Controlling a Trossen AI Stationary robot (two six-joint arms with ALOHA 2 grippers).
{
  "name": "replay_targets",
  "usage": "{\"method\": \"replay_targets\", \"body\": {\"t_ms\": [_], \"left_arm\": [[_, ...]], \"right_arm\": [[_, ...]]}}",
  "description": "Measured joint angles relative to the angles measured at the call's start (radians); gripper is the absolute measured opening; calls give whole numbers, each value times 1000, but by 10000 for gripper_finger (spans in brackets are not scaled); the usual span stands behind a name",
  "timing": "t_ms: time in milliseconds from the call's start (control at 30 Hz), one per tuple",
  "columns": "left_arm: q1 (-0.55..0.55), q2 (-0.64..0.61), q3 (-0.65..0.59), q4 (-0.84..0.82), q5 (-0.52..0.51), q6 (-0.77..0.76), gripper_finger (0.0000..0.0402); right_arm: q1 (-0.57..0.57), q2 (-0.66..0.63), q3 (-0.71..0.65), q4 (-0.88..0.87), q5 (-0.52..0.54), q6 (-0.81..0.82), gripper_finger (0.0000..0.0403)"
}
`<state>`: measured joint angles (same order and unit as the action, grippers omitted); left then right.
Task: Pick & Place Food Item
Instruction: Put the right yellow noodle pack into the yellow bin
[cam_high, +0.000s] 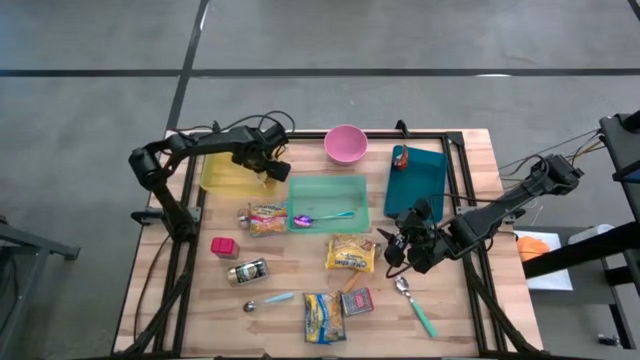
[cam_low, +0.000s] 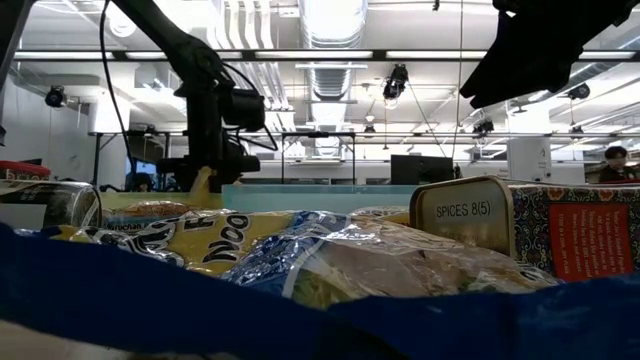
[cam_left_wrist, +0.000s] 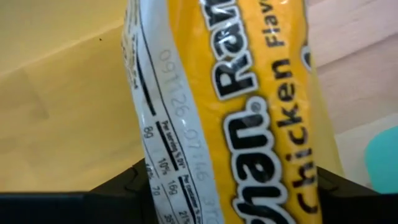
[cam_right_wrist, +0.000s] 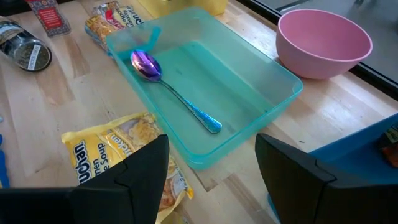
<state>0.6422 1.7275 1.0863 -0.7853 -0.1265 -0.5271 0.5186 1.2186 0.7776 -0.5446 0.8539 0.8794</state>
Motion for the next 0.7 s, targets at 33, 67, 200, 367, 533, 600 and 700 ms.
{"method": "replay_targets", "body": {"t_ms": [33,67,200,367,533,600,700], "left_arm": [[0,0,0,0,0,3,235],[0,0,1,0,0,5,235],[0,-1,1,-1,7,24,236],[0,-2,2,-5,8,45,237],[0,-8,3,-26,8,59,237],[0,-18,3,-37,8,69,237],[0,-45,3,-53,8,82,237]], "right_arm": [[0,0,0,0,0,-1,237],[0,0,0,0,0,-2,237],[0,0,0,0,-2,-3,237],[0,0,0,0,-2,-3,237],[0,0,0,0,-2,-2,237],[0,0,0,0,-2,-1,237],[0,0,0,0,-15,-1,237]]}}
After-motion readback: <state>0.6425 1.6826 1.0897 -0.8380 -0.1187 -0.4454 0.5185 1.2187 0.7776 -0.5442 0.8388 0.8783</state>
